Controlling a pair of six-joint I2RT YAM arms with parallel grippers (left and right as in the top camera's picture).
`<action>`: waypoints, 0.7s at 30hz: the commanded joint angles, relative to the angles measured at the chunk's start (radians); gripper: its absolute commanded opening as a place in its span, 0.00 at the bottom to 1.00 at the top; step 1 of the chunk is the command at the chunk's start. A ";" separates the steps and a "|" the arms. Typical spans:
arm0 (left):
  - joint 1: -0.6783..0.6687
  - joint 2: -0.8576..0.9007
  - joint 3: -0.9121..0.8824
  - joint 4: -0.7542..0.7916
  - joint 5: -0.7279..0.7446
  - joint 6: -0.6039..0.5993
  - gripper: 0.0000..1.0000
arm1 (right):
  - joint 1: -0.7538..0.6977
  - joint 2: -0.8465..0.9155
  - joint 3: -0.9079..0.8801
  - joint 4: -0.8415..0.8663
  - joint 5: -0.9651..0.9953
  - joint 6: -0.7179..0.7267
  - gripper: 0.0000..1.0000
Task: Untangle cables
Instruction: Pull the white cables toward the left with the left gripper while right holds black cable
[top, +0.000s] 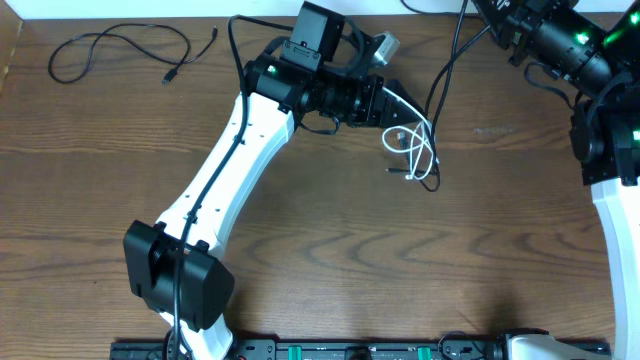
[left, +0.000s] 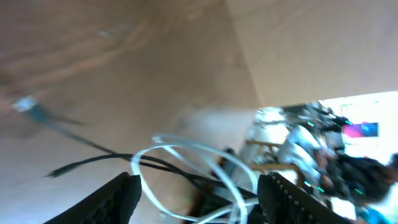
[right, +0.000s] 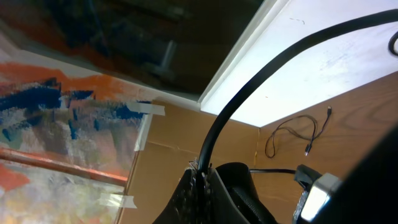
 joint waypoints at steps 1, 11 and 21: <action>0.001 0.011 -0.005 -0.026 0.106 0.006 0.66 | -0.004 0.000 0.002 0.007 -0.013 -0.005 0.01; 0.001 0.011 -0.005 -0.168 -0.089 0.077 0.66 | -0.004 0.000 0.002 0.007 -0.013 -0.010 0.01; 0.001 0.011 -0.005 -0.209 -0.089 0.101 0.47 | -0.005 0.000 0.002 0.007 -0.012 -0.013 0.01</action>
